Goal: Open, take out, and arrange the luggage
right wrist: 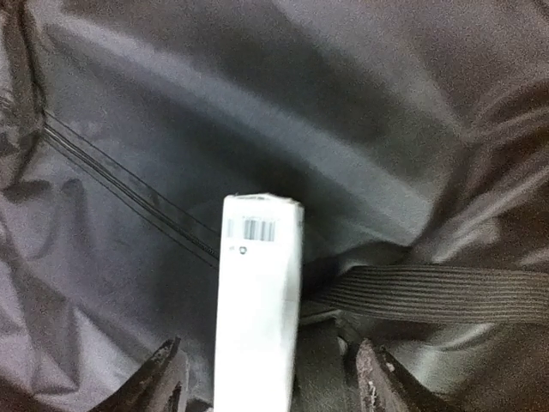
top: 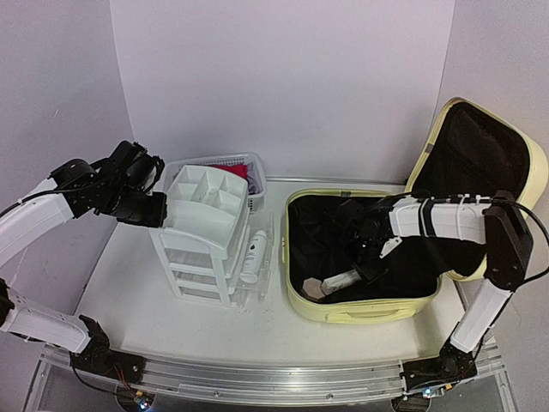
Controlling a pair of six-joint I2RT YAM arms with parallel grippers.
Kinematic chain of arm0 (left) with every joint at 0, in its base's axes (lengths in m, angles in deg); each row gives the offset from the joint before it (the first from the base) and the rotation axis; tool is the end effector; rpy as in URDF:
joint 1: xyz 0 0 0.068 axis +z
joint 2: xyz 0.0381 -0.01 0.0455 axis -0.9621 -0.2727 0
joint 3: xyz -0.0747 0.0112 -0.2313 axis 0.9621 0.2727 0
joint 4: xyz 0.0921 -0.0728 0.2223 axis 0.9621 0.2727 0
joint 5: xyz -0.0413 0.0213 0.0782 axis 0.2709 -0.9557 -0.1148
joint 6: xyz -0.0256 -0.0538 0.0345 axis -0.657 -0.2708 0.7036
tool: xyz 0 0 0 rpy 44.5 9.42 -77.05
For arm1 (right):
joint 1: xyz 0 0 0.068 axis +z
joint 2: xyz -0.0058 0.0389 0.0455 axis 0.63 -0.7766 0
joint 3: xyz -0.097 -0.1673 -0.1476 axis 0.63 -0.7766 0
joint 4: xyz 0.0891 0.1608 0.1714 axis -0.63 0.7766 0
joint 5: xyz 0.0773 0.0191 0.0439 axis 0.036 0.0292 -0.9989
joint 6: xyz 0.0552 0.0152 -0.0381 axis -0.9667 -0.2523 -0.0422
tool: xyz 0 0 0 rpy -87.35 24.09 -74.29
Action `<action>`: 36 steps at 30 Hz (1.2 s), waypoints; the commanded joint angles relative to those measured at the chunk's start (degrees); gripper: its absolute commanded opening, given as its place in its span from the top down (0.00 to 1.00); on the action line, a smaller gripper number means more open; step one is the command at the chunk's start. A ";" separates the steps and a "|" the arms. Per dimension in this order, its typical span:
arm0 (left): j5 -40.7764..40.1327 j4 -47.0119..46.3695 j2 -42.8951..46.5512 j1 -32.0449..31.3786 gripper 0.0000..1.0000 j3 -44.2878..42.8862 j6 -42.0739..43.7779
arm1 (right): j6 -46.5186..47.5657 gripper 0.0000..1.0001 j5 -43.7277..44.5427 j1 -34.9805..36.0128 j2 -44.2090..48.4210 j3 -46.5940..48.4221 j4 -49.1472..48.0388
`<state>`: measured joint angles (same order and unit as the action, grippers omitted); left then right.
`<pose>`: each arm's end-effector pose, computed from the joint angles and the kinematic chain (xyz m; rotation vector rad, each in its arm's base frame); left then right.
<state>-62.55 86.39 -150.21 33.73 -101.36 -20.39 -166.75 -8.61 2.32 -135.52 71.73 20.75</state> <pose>0.1941 -0.1433 0.3044 0.2089 2.4130 -0.1316 0.2297 0.1820 0.1419 1.4071 2.4608 0.0589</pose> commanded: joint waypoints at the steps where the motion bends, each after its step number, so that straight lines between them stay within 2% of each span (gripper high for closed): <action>1: 1.14 3.01 0.11 0.06 0.83 0.72 0.67 | 0.28 0.39 -2.80 -0.23 -5.10 3.29 -2.96; 4: 0.63 3.00 0.12 0.10 0.83 1.43 0.55 | 0.11 0.47 -4.09 -0.23 -6.66 3.88 -4.08; 8: 0.04 3.06 1.04 0.10 0.83 2.02 0.00 | 0.21 0.64 -3.86 -0.23 -6.24 3.85 -4.15; 13: -0.30 3.05 1.43 0.06 0.83 1.75 0.05 | 0.51 0.75 -2.87 -0.23 -3.29 2.92 -4.27; 19: -0.27 3.06 0.99 0.11 0.83 1.59 0.15 | 3.70 0.77 -1.83 -0.05 0.59 2.81 -4.15; 25: -0.98 3.03 1.34 0.10 0.83 1.96 -0.27 | 15.80 0.77 1.44 1.40 3.14 7.99 -3.59; 29: -0.74 3.01 1.08 0.10 0.83 2.01 -0.56 | 24.03 0.76 1.93 5.62 1.51 14.65 -7.27; 36: -0.55 3.01 1.19 0.10 0.84 2.04 -0.60 | 31.19 0.76 -1.58 13.21 -5.43 23.85 -15.84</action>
<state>-62.73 86.02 -149.49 33.73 -100.59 -21.04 -142.53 -9.09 12.15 -137.51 90.37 11.50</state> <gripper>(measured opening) 0.166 0.239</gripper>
